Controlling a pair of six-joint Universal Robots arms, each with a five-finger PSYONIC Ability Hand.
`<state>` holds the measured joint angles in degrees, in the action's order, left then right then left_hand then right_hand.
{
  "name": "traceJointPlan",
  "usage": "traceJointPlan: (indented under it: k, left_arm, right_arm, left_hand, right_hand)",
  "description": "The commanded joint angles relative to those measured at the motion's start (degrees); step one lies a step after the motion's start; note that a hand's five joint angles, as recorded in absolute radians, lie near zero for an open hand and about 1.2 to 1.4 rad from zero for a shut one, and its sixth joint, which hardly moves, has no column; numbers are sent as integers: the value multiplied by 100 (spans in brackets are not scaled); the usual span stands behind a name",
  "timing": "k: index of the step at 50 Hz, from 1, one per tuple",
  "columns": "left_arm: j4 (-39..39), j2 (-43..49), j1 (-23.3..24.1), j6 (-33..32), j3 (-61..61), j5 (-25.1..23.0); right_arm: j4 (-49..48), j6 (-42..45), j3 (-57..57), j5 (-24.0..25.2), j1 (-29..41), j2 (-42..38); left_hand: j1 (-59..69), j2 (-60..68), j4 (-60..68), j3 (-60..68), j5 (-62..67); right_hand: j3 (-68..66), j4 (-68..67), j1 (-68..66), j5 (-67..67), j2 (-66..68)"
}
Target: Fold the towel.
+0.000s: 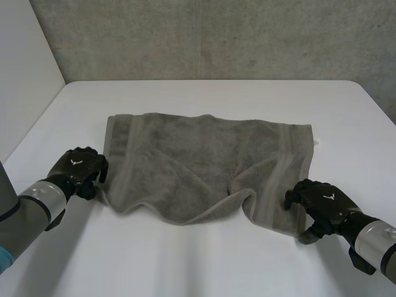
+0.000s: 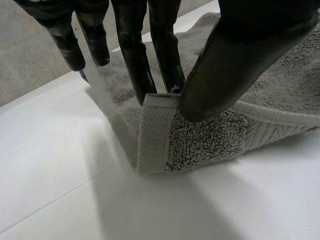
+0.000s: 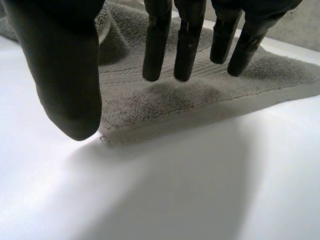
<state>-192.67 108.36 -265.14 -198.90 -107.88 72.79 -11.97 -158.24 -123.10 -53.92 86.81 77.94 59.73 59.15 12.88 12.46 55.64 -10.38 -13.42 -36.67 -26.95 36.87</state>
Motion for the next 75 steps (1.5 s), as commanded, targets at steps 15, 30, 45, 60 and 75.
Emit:
traceJointPlan:
  k: [15, 30, 45, 60, 75]
  left_arm:
    - [-8, -8, -2, 27, -58, -19]
    - [-8, -43, -2, 36, -75, -19]
    - [71, -429, -11, 335, -119, -37]
    - [537, -1133, -72, 536, -225, -63]
    - [388, -598, 15, 441, -576, -441]
  right_arm:
    - [-280, 100, 190, -5, 38, -579]
    - [-403, 250, 339, 39, 3, -588]
    - [-254, -5, 612, 101, -120, -130]
    - [1644, 257, 1429, 1515, -1798, 1241]
    - [1768, 865, 1183, 1648, -1922, 546]
  left_hand:
    - [2027, 2085, -288, -246, 1436]
    - [2027, 2085, -288, -246, 1436]
    - [2027, 2085, -288, -246, 1436]
    - [2027, 2085, -288, -246, 1436]
    - [-2595, -2537, -288, -246, -3186]
  right_hand:
    - [38, 342, -268, -240, 248]
    - [38, 342, -4333, -4305, 4313]
    - [38, 342, -4333, -4305, 4313]
    - [38, 342, -4333, -4305, 4313]
    - [38, 342, -4333, -4305, 4313]
